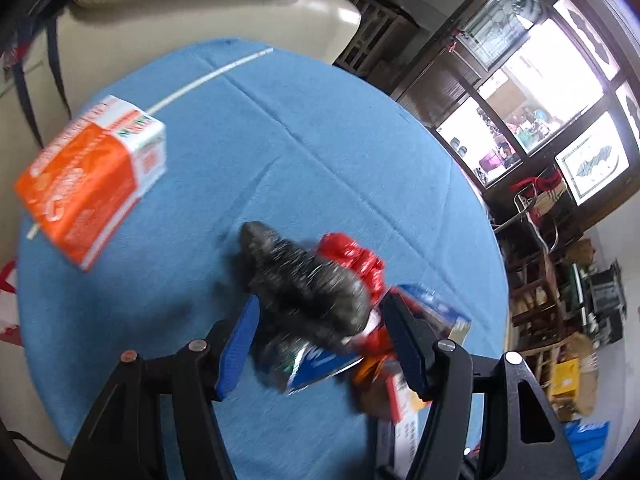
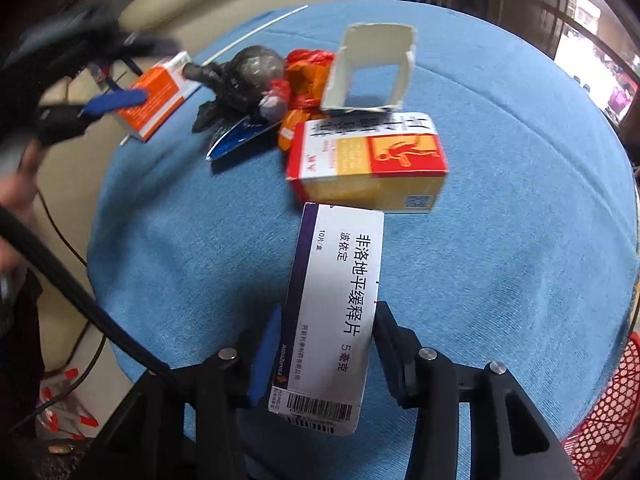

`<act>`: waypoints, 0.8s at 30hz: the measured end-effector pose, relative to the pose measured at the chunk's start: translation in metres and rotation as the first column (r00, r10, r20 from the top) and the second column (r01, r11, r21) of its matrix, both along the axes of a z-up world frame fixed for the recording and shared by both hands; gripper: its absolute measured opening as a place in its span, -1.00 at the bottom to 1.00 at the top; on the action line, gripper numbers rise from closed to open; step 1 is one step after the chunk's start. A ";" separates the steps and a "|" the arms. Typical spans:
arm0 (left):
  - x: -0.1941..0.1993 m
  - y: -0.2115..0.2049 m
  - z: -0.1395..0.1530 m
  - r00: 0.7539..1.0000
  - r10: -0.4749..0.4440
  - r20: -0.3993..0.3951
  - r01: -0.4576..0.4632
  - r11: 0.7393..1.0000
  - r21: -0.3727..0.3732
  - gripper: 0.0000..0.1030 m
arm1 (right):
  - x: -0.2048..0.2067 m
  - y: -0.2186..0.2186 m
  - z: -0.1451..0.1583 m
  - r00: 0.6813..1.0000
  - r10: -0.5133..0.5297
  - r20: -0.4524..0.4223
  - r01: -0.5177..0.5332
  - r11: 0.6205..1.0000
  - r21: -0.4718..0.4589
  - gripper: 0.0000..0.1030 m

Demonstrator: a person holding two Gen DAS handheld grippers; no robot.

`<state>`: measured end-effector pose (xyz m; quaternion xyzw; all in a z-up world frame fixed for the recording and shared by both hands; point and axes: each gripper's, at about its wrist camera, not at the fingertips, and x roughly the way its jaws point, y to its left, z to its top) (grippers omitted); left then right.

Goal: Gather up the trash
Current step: 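Grasp the white medicine box with the right gripper while the left grasps the black bag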

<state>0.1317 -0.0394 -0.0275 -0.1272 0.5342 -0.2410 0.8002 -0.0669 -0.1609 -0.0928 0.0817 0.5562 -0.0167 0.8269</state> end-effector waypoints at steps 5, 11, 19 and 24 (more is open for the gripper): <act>0.031 -0.026 -0.022 0.992 0.059 -0.109 -0.055 0.998 0.040 0.27 | -0.015 -0.016 0.010 0.999 -0.018 0.035 0.018 1.000 -0.007 -0.05; 0.031 -0.038 -0.036 0.983 0.069 -0.168 -0.061 0.997 0.049 0.16 | -0.030 -0.042 0.013 0.996 -0.074 0.051 0.073 0.997 0.022 -0.05; 0.013 -0.025 -0.036 0.991 0.051 -0.121 -0.045 0.998 0.053 -0.30 | -0.047 -0.061 0.021 0.984 -0.144 0.109 0.139 0.989 0.051 -0.05; -0.003 -0.019 -0.028 0.997 0.022 -0.073 -0.018 0.998 0.054 -0.68 | -0.059 -0.077 0.029 0.973 -0.186 0.138 0.177 0.982 0.069 -0.05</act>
